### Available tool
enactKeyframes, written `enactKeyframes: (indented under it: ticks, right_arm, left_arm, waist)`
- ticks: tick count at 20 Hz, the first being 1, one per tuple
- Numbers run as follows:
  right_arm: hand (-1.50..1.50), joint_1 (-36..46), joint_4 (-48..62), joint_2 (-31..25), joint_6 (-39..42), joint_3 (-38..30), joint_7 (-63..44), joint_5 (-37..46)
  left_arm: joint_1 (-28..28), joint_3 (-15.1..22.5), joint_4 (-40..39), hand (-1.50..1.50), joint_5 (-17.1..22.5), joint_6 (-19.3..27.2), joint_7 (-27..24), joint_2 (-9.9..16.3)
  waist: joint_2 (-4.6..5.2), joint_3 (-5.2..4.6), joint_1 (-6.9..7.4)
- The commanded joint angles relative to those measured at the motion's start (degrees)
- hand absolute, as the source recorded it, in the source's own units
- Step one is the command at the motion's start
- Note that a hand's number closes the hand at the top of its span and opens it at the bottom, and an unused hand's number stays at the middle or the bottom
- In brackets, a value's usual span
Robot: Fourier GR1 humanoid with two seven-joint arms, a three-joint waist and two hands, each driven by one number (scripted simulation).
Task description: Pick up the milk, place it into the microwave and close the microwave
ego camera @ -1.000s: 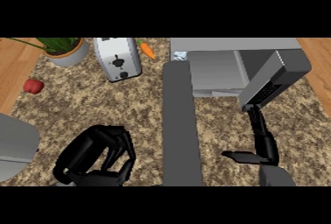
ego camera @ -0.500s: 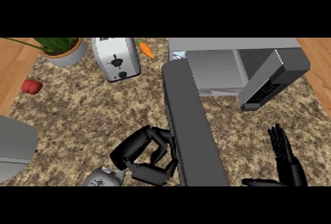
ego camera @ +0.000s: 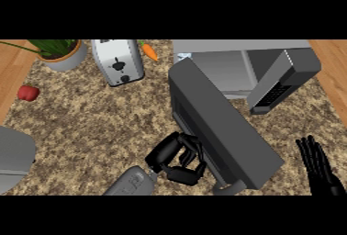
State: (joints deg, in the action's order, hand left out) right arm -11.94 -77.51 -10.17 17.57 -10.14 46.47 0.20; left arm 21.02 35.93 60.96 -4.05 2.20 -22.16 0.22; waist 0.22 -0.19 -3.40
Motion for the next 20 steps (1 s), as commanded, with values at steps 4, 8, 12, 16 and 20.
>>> enactKeyframes:
  ticks: [4, 8, 12, 16, 20]
  right_arm:
    - [-1.5, -4.09, -12.21, -0.55, 4.73, 1.41, -4.07, -5.18]
    - [-1.5, -5.53, -18.06, -3.49, 8.1, 1.39, -7.82, -8.31]
    - [-1.5, -5.77, -22.72, -2.06, 7.36, 3.61, -10.85, -9.07]
    - [-1.5, -5.26, -24.1, -4.49, 10.22, 3.24, -12.75, -11.6]
    - [-1.5, -3.97, -26.9, -6.58, 10.46, 2.86, -15.94, -12.17]
  left_arm:
    - [5.13, 10.94, -10.36, 1.5, 11.54, 13.61, -8.05, -0.21]
    - [9.32, 13.01, -12.44, 1.5, 18.42, 13.24, -5.83, -0.21]
    - [10.29, 17.91, -11.97, 1.5, 22.12, 16.59, -6.78, -0.2]
    - [12.08, 18.34, -8.7, 1.5, 28.5, 19.67, -6.89, -0.2]
    - [15.82, 17.0, -8.62, 1.5, 32.5, 22.88, -7.94, -0.2]
  waist:
    - [0.49, -0.09, -2.12]
    - [0.76, -0.15, -3.85]
    - [1.01, -0.22, -5.16]
    - [1.38, -0.24, -6.39]
    - [1.78, -0.32, -7.39]
